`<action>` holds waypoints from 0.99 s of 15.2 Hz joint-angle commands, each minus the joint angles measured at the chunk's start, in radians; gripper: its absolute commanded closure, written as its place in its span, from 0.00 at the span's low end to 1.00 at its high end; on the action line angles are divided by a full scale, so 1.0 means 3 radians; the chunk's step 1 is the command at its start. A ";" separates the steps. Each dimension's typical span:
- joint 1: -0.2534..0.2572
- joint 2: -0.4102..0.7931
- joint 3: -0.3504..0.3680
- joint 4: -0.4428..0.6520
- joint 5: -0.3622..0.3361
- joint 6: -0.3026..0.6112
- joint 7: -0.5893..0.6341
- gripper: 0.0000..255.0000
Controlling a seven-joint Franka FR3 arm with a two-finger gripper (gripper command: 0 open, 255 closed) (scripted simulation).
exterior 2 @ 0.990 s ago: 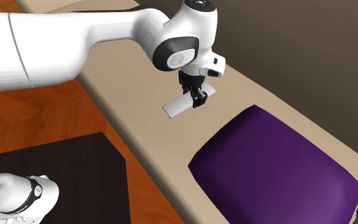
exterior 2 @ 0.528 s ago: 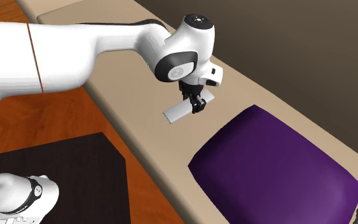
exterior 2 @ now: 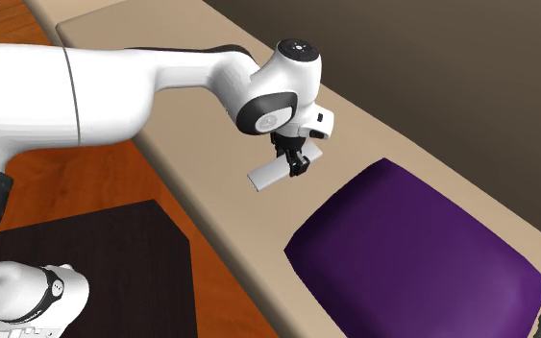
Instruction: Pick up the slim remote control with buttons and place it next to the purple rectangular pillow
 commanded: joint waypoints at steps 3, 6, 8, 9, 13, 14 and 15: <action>-0.0001 -0.0001 0.0000 -0.0004 0.0000 0.0006 0.0000 1.00; -0.0001 -0.0002 0.0000 -0.0005 0.0000 0.0006 0.0000 0.00; -0.0001 -0.0002 0.0000 -0.0005 0.0000 0.0006 -0.0001 0.00; -0.0001 -0.0002 0.0000 -0.0005 0.0000 0.0006 -0.0001 0.00; -0.0003 -0.0104 0.0014 0.0180 0.0027 -0.0279 -0.0018 0.00; -0.0002 -0.0125 0.0017 0.0237 0.0032 -0.0357 -0.0022 0.00; -0.0002 -0.0125 0.0017 0.0237 0.0032 -0.0357 -0.0022 0.00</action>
